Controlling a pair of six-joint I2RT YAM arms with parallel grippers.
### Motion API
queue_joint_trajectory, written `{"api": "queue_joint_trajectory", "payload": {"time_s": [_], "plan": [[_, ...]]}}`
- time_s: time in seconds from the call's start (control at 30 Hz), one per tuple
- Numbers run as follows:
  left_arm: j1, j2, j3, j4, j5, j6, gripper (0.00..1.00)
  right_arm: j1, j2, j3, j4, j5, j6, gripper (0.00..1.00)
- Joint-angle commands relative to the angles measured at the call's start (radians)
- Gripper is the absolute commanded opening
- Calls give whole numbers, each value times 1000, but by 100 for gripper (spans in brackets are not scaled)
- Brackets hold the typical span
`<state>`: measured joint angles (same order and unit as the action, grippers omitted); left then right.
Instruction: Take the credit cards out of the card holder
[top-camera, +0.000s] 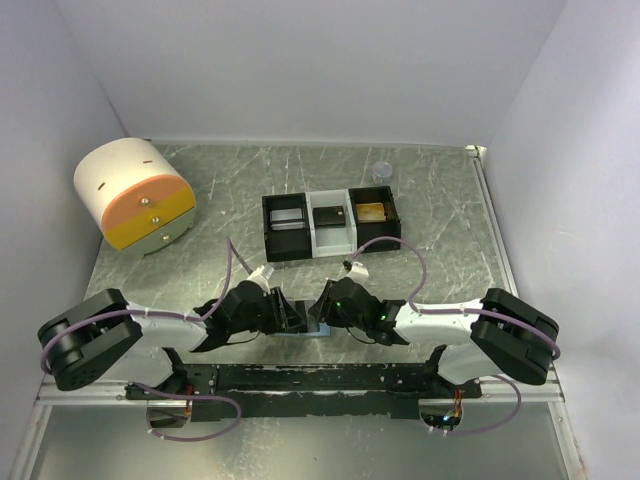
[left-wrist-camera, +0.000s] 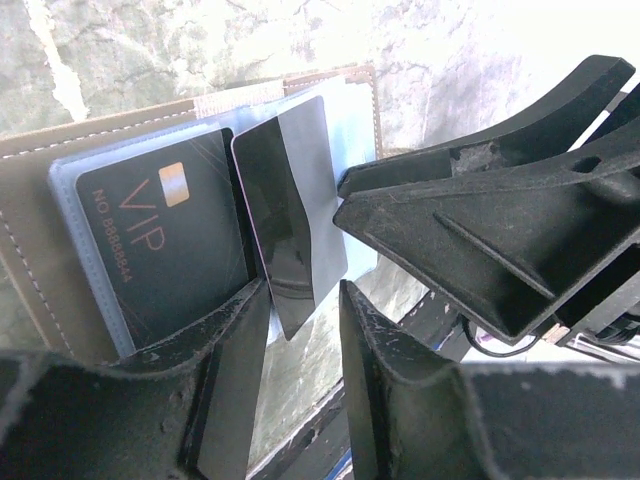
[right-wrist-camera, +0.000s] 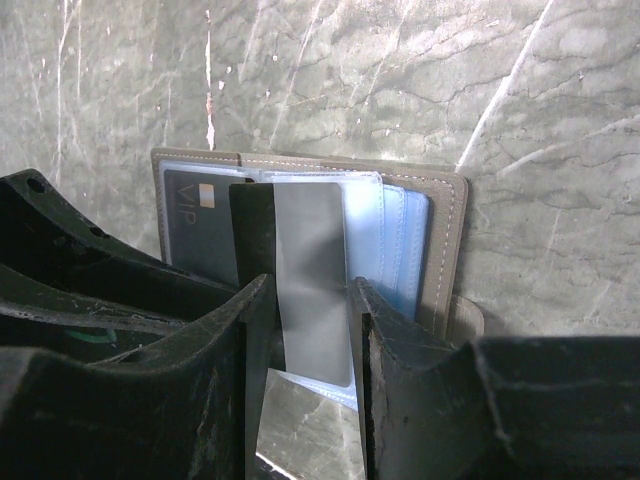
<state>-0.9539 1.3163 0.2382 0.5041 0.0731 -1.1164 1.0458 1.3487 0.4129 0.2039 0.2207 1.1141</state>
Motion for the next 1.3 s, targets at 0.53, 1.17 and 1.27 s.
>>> {"api": "queue_joint_trajectory", "payload": {"time_s": [0.53, 1.17, 1.27], "plan": [[-5, 42, -29, 189, 59, -53, 7, -2, 2, -41, -118, -31, -19, 37], [-5, -42, 41, -72, 39, 20, 7, -4, 26, 113, -110, -77, -126, 36], [-5, -41, 45, -74, 40, 21, 8, -3, 61, 106, -147, -27, -93, 33]]}}
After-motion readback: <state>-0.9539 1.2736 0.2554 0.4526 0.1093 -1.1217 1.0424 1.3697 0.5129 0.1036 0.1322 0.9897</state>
